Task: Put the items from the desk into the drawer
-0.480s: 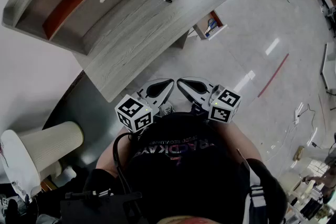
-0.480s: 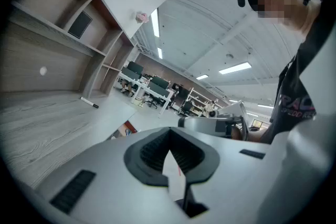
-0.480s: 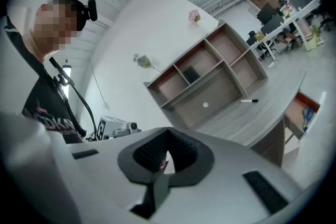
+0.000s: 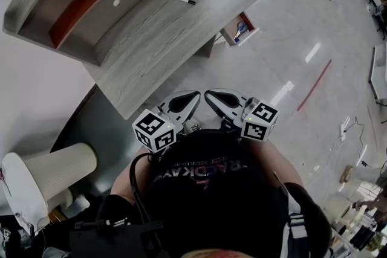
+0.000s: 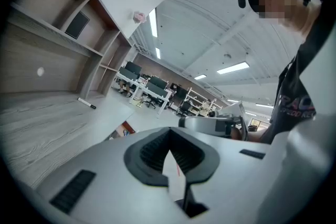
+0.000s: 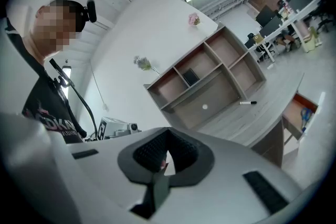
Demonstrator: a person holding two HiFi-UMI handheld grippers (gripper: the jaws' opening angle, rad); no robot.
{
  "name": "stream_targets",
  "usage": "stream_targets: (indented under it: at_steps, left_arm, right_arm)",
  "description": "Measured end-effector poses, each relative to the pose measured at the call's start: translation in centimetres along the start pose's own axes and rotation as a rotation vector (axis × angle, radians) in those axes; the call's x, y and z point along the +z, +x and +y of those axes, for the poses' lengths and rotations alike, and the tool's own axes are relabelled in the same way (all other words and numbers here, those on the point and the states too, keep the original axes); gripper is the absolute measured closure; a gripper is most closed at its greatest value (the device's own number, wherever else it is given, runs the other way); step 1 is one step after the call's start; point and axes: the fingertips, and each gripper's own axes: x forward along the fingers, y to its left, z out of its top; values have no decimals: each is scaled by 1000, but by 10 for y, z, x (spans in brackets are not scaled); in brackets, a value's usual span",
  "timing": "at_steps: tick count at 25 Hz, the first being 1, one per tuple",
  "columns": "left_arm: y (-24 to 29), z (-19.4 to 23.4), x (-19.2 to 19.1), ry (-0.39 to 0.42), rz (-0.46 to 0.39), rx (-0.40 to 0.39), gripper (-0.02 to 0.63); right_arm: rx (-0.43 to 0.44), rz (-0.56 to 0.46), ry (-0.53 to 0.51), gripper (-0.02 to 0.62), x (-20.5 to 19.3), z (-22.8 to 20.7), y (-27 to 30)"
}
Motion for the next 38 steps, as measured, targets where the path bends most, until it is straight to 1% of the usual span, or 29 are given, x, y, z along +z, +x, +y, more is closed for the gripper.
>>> stream_targets:
  at_steps: [3,8,12,17,26,30,33,38]
  left_arm:
    - [1,0,0,0,1,0,595]
    - [-3,2,1,9,3,11,595]
    - [-7,9,1,16,1,31,595]
    - [-15,19,3,-6,-27,54,595]
    - [-22,33,12,-5,-55,73,595]
    - [-20,38,19,7,-63,91,595]
    - [-14,45,26,15,-66,109,595]
    - [4,61,35,13,-77,152,595]
  right_arm:
    - [18,-9,-2,578,2,2,0]
    - [9,8,-28,578,1,3,4]
    - [8,9,-19,578,1,1,9]
    - [-2,38,-37,579,-2,1,17]
    - [-2,52,-64,578,4,-2,34]
    - [-7,47,-51,578,9,-14,35]
    - [-11,40,-55,578,21,-29,38]
    - [26,55,-76,578,41,-51,45]
